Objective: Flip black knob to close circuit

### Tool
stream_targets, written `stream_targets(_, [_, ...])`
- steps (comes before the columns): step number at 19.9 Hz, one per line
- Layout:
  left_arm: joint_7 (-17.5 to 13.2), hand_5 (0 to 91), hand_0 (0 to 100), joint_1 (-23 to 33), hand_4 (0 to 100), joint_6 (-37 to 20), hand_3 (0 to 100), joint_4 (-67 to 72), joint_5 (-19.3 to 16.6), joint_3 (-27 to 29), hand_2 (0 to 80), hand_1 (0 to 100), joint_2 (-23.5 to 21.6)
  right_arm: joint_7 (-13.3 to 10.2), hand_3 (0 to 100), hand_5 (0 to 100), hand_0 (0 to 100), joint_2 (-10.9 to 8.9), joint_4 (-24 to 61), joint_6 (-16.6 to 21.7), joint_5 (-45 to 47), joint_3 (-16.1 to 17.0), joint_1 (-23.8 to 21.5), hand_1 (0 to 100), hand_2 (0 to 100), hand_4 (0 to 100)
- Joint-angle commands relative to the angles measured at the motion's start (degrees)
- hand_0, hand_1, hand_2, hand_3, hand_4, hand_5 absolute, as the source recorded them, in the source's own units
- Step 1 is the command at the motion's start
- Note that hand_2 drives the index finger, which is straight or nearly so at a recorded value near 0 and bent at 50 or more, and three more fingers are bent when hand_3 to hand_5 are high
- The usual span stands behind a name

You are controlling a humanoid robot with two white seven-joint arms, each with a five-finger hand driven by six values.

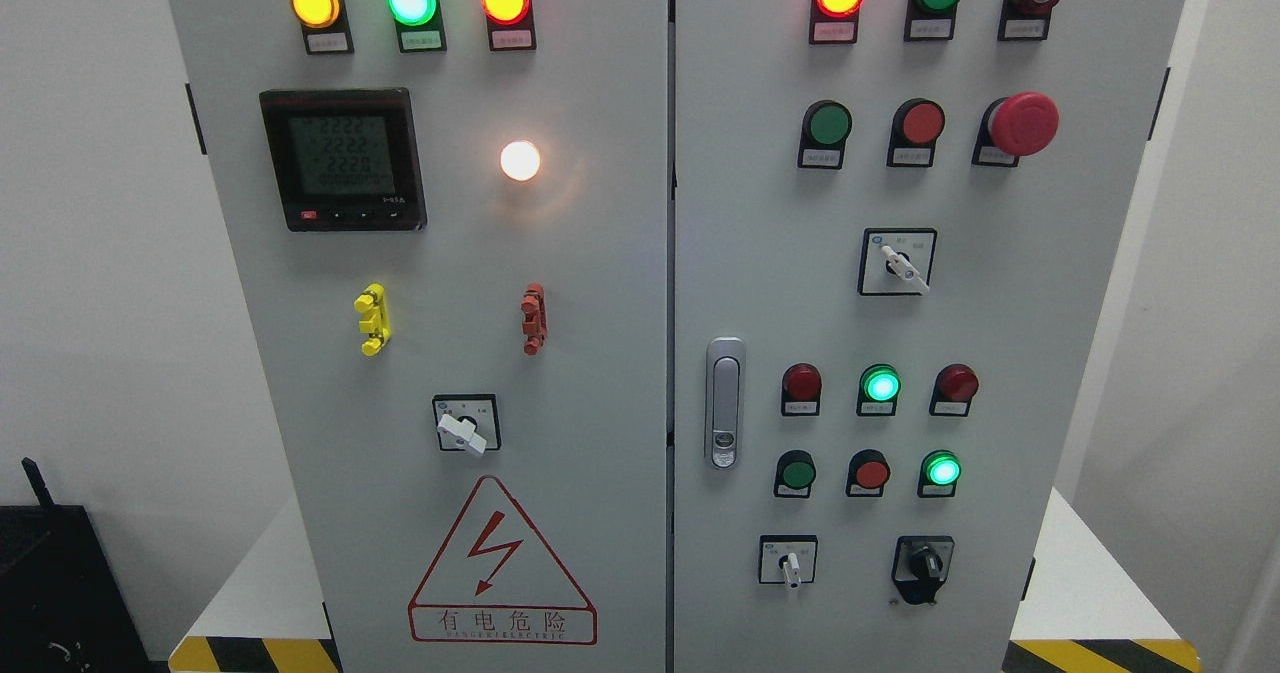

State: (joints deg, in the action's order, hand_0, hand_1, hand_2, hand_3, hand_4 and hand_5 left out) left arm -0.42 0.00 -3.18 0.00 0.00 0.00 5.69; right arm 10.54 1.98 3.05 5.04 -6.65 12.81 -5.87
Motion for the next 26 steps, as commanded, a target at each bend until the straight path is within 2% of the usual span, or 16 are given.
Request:
stream_targets(1, [-0.02,0.0,0,1.93,3,0.01,5,-1.93,0.44,0.62,0.0,0,0.02,0.01,0,0,0,-2.33,1.34,-0.99,0.06,-2.17,0.95,0,0,0])
stream_targets(8, [-0.02,0.0,0,1.93,3,0.01,5,-1.93,0.44,0.62,0.0,0,0.02,-0.08,0,0,0,-2.15,1.34,-1.52,0.06,-2.17,0.95,0,0,0])
stream_targets(10, [-0.02,0.0,0,1.93,3,0.01,5,-1.93,0.44,0.62,0.0,0,0.02,0.71,0,0,0,-1.45,2.65,-0.82,0.06,-2.0,0.95,0,0,0])
stream_targets(11, [-0.02,0.0,0,1.93,3,0.01,5,-1.93,0.44,0.62,0.0,0,0.02,1.75,0,0,0,-0.84,5.97,-0.29,0.06,-1.82,0.61,0,0,0])
stream_targets(12, [-0.02,0.0,0,1.93,3,0.01,5,-1.93,0.44,0.62,0.0,0,0.02,2.72,0,0,0,0.3,10.96,1.02,0.06,-2.08,-0.44,0,0,0])
stream_targets(14, [-0.02,0.0,0,1.93,3,0.01,5,-1.93,0.44,0.62,0.0,0,0.02,3.34,0,0,0,1.89,26.3,4.35,-0.03,-2.35,-7.62,0,0,0])
stream_targets(15, [-0.02,0.0,0,1.93,3,0.01,5,-1.93,0.53,0.62,0.0,0,0.02,4.22,0,0,0,2.15,35.61,4.46,-0.38,-3.05,-11.05,0,0,0])
stream_targets(17, [-0.02,0.0,0,1.93,3,0.01,5,-1.93,0.44,0.62,0.0,0,0.02,8.43,0,0,0,3.47,51.63,4.54,0.15,-5.94,-14.76,0,0,0])
stream_targets(18, [-0.02,0.0,0,1.93,3,0.01,5,-1.93,0.44,0.62,0.0,0,-0.07,9.66,0,0,0,3.65,59.1,4.89,0.23,-6.39,-16.35,0,0,0])
stream_targets(22, [-0.02,0.0,0,1.93,3,0.01,5,-1.93,0.44,0.62,0.0,0,0.02,9.41,0,0,0,3.65,87.58,4.72,1.63,-8.59,-19.17,0,0,0])
stream_targets(23, [-0.02,0.0,0,1.93,3,0.01,5,-1.93,0.44,0.62,0.0,0,0.02,9.06,4,0,0,3.65,93.83,4.63,2.16,-8.59,-19.26,0,0,0])
stream_targets(24, [-0.02,0.0,0,1.93,3,0.01,5,-1.93,0.44,0.62,0.0,0,0.02,8.45,9,0,0,3.65,99.46,4.55,2.26,-8.5,-19.26,0,2,6])
stream_targets(26, [-0.02,0.0,0,1.93,3,0.01,5,-1.93,0.44,0.62,0.0,0,0.02,6.52,28,3,0,3.65,108.7,4.63,2.17,-8.41,-19.26,4,15,24])
